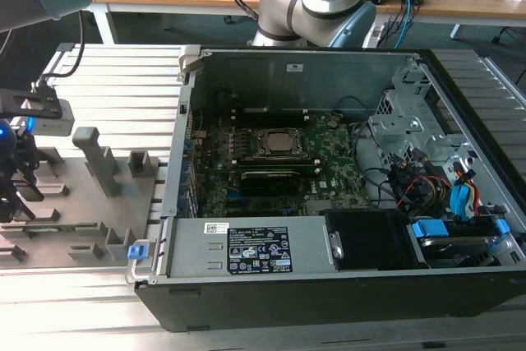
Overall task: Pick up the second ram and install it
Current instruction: 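Pick up the second ram and move it above second insertion slot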
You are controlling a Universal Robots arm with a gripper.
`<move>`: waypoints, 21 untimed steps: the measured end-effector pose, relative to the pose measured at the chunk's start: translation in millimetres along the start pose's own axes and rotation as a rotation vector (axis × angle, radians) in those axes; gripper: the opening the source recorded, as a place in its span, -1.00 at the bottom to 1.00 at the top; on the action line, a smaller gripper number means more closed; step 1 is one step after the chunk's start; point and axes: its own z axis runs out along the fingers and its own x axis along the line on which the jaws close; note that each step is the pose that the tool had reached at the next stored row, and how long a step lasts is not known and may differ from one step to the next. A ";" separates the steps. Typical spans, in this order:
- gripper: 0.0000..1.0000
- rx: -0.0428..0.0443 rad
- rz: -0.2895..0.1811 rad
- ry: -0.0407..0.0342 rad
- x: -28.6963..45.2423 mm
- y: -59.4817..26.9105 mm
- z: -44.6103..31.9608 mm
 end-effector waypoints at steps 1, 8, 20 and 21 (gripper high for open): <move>-0.28 0.0000 -0.002 0.0000 -0.1 -0.4 2.9; -0.28 -0.0004 -0.016 0.0007 -5.9 -0.8 13.4; -0.28 -0.0011 -0.048 0.0024 -5.5 -2.4 41.4; -0.28 -0.0012 -0.052 0.0025 -5.5 -2.6 44.2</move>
